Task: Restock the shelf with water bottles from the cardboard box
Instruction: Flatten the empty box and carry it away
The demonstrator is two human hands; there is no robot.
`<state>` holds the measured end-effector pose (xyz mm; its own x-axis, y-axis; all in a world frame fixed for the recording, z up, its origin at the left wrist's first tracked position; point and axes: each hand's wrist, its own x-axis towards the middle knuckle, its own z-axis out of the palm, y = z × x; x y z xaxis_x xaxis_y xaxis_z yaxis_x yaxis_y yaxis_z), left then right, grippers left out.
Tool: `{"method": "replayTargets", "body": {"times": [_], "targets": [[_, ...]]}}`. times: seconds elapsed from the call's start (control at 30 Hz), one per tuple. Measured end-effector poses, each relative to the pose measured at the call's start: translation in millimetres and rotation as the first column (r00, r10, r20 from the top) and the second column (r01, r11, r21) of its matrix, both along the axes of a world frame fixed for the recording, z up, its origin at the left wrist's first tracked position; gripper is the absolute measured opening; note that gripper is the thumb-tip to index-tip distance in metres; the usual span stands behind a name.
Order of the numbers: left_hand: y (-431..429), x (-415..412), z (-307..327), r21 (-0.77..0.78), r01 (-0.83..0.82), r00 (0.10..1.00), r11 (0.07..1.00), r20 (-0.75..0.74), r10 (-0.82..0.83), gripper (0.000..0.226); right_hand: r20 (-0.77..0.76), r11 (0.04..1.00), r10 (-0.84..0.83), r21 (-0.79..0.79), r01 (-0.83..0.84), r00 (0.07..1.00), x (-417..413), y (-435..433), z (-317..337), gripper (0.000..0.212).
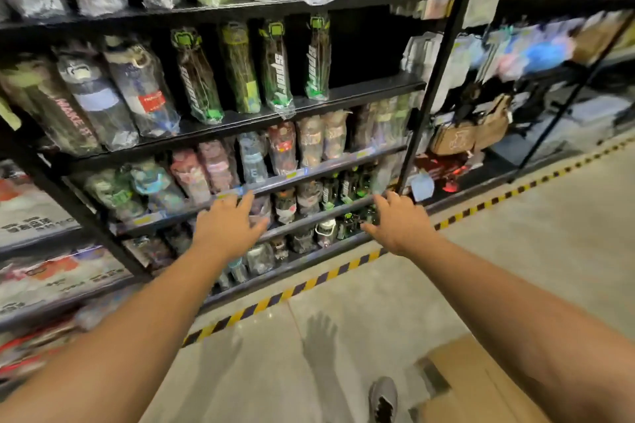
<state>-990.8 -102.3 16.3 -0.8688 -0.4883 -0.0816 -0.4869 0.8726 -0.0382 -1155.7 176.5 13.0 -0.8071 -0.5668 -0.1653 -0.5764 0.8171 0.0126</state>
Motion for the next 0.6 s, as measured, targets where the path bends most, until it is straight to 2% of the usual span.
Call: {"method": "replayTargets", "body": {"times": [0.13,0.3,0.5,0.6], "targets": [[62.1,-3.7,-27.3,-0.015,0.107,0.990,0.994,0.092,-0.105,0.078,0.062,0.990,-0.141,0.034,0.139,0.988,36.0,82.5,-40.3,0.067],[168.4,-19.8,-63.0,0.027,0.254,0.963,0.967,0.084,-0.255,0.076,0.126,0.955,-0.294,0.060,0.289,0.947,69.2,195.9,-85.1,0.068],[325.8,-44.2,-112.7,0.075,0.485,0.861,0.871,0.136,-0.490,0.074,0.256,0.882,-0.469,0.179,0.435,0.845,122.5,347.6,-140.4,0.072],[401.8,-53.1,-133.7,0.058,0.588,0.790,0.807,0.171,-0.589,0.073,0.262,0.839,-0.542,0.226,0.495,0.798,151.7,429.2,-158.7,0.068]]}}
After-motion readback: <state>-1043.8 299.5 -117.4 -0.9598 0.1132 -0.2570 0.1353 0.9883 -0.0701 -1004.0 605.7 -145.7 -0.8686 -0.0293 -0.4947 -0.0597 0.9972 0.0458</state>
